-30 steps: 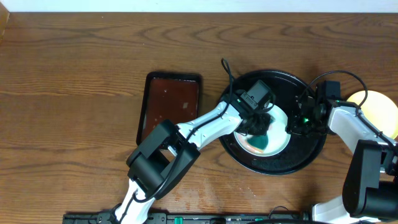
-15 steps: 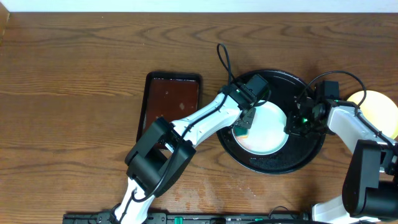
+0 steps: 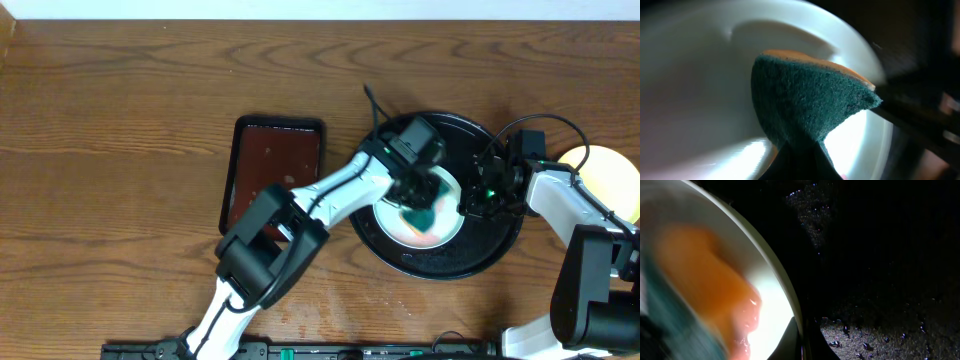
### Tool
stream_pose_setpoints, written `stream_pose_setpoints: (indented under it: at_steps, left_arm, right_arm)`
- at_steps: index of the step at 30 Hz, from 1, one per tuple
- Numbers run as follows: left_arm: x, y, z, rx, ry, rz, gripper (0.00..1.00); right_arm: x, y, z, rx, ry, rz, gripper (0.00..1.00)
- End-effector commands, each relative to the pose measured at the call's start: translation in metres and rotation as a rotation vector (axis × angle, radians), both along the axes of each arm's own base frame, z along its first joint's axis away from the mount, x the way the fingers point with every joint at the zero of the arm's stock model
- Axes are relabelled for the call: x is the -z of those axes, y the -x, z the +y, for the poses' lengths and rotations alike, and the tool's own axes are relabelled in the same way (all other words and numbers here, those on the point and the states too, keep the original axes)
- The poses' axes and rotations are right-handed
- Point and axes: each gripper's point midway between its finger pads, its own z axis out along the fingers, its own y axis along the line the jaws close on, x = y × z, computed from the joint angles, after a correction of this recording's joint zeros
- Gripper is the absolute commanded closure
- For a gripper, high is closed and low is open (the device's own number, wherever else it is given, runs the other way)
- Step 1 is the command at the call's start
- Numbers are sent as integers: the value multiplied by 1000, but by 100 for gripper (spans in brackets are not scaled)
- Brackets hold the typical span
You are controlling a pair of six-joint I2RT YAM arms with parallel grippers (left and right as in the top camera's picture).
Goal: Clean dirty plates on tray and stack at the side
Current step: 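Scrub the white plate with the sponge while right gripper holds rim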
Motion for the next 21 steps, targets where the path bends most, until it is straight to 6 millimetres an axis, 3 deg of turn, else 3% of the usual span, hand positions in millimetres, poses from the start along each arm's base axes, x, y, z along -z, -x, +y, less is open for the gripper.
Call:
stream_pose_setpoints:
  at_steps: [1,6,12,15,18,21]
  left_arm:
    - [6,36,-17,96,40,85,93]
    - [18,25,9,-8,-72,112,93]
    - [42,-15,90,-166,-454,-71,93]
    - [32,-37,123,-221,-626,-200,93]
    - [10,-56,144,-257,-751,-312,92]
    - [4,-61,142,-268,-747,-332,93]
  right_arm:
    - [8,3,-11,15,70,27,99]
    - [8,4,-11,15,70,31,99]
    - [8,5,-11,15,70,34,99]
    - [8,5,-10,15,69,34,99]
    - [8,5,-11,15,70,34,99]
    - [8,5,-11,15,70,34,99]
